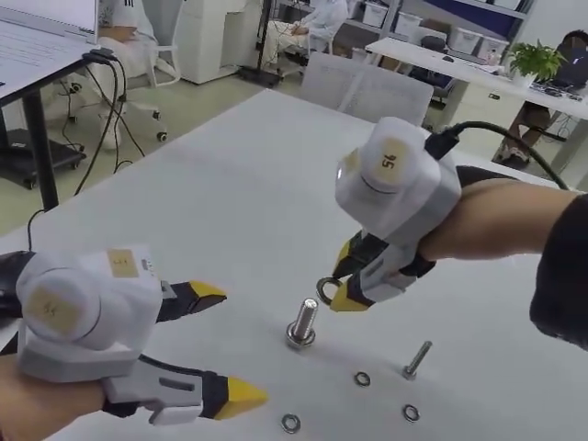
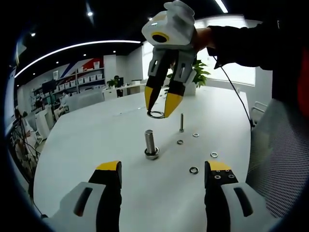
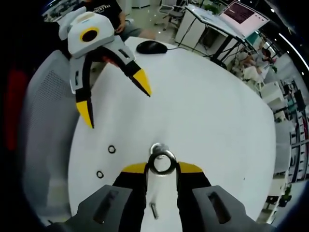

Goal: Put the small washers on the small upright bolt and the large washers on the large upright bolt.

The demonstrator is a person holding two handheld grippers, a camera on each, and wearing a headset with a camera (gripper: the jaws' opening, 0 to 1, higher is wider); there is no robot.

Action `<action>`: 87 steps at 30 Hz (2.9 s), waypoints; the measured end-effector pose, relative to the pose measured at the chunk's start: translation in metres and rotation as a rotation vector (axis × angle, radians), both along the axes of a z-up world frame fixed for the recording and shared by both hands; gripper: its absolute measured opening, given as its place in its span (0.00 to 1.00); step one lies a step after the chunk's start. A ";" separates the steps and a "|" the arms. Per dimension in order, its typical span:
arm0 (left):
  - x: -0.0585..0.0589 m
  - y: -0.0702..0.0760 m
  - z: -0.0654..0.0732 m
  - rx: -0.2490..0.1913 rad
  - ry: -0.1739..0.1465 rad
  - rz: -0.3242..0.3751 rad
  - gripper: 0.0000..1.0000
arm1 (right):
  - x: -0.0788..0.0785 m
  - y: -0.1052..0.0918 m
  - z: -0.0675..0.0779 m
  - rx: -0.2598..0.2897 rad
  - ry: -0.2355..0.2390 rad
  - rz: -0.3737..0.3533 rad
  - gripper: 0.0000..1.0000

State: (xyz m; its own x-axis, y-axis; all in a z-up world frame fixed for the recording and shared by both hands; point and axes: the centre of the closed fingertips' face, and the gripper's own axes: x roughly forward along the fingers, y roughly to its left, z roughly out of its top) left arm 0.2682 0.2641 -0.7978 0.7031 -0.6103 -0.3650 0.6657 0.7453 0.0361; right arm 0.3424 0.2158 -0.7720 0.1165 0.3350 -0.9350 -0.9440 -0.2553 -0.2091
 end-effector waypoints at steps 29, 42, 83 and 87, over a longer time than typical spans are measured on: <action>-0.001 0.006 -0.006 -0.005 0.011 0.017 0.69 | 0.007 0.014 -0.033 -0.068 0.058 0.010 0.24; 0.000 0.007 -0.008 -0.009 0.016 0.021 0.69 | 0.009 0.014 -0.042 -0.082 0.074 0.008 0.24; -0.007 0.008 -0.015 -0.011 0.032 0.034 0.68 | 0.005 0.010 -0.078 -0.155 0.102 0.013 0.24; -0.007 0.007 -0.015 -0.010 0.033 0.033 0.68 | 0.004 0.011 -0.080 -0.158 0.106 0.013 0.24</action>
